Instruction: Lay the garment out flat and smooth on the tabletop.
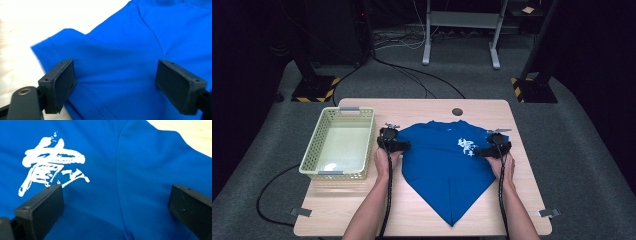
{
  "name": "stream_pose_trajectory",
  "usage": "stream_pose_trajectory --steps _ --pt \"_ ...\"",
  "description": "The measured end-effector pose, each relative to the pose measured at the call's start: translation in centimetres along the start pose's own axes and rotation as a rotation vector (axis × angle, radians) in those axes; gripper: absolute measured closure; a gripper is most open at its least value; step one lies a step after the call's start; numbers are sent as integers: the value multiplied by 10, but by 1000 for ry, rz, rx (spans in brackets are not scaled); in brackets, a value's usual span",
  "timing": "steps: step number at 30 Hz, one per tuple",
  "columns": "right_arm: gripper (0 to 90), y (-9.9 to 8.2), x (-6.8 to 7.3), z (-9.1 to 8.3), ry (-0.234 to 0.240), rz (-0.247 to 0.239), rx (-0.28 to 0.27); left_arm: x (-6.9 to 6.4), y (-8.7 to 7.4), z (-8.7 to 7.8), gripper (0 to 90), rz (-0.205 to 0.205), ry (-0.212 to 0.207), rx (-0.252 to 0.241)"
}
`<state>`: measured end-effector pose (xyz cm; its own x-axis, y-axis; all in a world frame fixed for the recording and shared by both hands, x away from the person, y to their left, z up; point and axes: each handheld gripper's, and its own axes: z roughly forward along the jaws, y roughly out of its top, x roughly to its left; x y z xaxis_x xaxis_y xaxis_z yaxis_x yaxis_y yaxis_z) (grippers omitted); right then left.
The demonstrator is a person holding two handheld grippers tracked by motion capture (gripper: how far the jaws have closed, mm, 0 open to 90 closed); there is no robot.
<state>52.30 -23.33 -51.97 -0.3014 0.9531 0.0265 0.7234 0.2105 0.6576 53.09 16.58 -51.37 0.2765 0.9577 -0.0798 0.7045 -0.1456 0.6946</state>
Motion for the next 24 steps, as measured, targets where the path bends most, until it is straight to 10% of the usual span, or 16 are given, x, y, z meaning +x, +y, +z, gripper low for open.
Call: stream_pose_trajectory --steps 8,13,18,24 --pt "0 -13 8 -40 43 -9 -54 -24 -9 -53 129 29 -97 -112" --pt "0 -40 34 -66 86 -66 -76 -55 -37 -83 126 127 -170 -135" --pt "0 -70 59 -72 123 -87 -73 -78 -73 -74 122 197 -192 -69" --pt "4 -80 81 -87 157 -80 -93 -81 -95 -65 119 157 -207 -56"
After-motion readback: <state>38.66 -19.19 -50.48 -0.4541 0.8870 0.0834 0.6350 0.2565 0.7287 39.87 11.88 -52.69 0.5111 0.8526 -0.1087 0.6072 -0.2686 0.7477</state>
